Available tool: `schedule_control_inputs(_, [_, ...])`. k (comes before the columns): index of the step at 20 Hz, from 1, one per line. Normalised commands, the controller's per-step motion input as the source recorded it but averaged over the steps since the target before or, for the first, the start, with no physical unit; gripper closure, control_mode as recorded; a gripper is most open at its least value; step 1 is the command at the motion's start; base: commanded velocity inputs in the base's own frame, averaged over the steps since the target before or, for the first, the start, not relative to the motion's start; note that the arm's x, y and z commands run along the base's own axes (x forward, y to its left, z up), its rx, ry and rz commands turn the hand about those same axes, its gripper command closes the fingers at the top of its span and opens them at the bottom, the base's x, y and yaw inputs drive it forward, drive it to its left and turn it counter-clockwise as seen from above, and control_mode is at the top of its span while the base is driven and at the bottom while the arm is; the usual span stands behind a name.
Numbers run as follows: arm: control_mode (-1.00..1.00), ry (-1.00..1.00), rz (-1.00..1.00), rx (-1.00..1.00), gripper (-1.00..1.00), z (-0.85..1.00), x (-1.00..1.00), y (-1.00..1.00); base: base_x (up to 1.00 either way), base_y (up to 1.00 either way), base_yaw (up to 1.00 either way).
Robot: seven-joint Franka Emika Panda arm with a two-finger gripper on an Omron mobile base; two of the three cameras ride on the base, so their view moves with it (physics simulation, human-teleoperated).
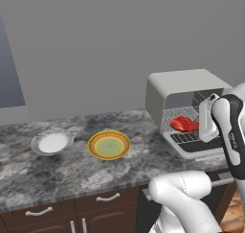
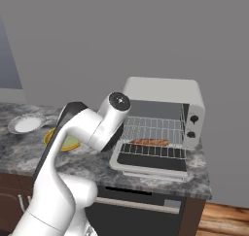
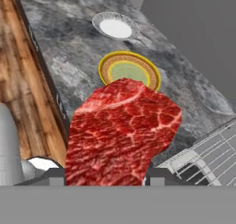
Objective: Open the toaster oven door. Place the baguette on the bottom rack in the toaster oven and place the steak on the top rack.
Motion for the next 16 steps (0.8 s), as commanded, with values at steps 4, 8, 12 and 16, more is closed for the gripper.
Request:
schedule_control_inputs(4, [-1.00,0.05,-0.13,-0.06,1.00,0.00,0.00,-0.76,0.00,0.00,0.00])
schedule_control_inputs(8, [-1.00,0.00,-0.24,0.00,1.00,0.00,0.00,-0.74,0.00,0.00,0.00])
schedule_control_inputs(12, [-1.00,0.00,-0.24,0.00,1.00,0.00,0.00,-0.66,0.00,0.00,0.00])
schedule_control_inputs(16, [-1.00,0.00,-0.25,0.00,1.00,0.00,0.11,-0.51,0.00,0.00,0.00])
